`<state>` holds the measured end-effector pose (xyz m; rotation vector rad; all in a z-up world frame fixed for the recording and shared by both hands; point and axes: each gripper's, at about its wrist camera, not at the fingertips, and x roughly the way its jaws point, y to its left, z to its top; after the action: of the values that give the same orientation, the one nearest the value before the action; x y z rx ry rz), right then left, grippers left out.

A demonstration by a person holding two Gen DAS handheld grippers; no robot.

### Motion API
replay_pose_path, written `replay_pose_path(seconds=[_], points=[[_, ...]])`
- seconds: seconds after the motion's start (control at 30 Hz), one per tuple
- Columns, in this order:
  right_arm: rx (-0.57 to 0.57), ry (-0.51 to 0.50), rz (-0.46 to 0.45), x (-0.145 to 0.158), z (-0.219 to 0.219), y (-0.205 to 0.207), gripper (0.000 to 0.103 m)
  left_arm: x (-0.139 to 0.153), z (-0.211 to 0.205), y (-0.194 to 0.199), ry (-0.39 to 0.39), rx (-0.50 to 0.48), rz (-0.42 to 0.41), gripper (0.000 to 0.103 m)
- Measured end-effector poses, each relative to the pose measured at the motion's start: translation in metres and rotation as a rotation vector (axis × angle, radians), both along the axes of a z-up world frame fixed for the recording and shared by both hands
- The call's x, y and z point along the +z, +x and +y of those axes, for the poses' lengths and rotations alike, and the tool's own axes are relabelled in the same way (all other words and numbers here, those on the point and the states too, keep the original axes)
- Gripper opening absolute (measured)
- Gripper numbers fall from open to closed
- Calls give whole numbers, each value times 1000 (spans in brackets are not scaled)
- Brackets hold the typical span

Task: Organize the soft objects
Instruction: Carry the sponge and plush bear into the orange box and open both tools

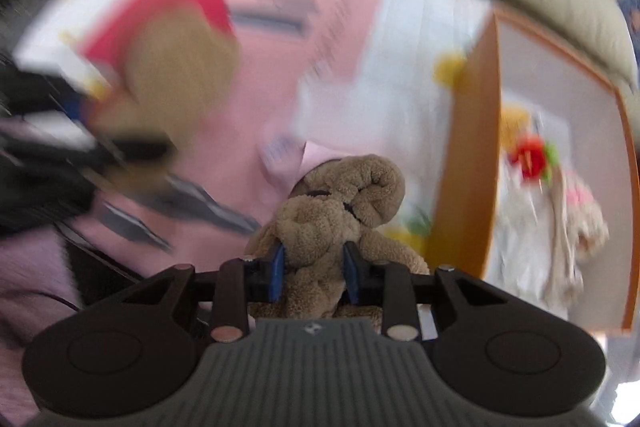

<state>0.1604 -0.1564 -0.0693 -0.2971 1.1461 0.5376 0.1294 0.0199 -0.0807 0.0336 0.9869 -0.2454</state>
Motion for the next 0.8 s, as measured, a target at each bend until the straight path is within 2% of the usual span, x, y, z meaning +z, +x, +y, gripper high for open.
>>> replay_pose_path(seconds=[0.07, 0.1, 0.23, 0.37, 0.5, 0.6, 0.8], points=[[17, 102, -25, 20, 1, -1, 30, 2, 3, -5, -7, 20, -7, 35], [16, 95, -28, 24, 3, 0, 30, 3, 4, -5, -10, 27, -11, 35], [56, -191, -120, 3, 21, -3, 30, 7, 5, -11, -15, 38, -26, 35], [64, -238, -105, -10, 15, -7, 30, 5, 8, -18, -18, 51, -26, 35], [67, -270, -136, -10, 6, -17, 30, 3, 9, -22, -29, 60, -18, 35], [41, -249, -145, -6, -7, -22, 30, 4, 9, -23, -41, 59, -16, 35], [-18, -141, -143, 17, -25, -29, 30, 13, 3, -25, -48, 52, -37, 35]])
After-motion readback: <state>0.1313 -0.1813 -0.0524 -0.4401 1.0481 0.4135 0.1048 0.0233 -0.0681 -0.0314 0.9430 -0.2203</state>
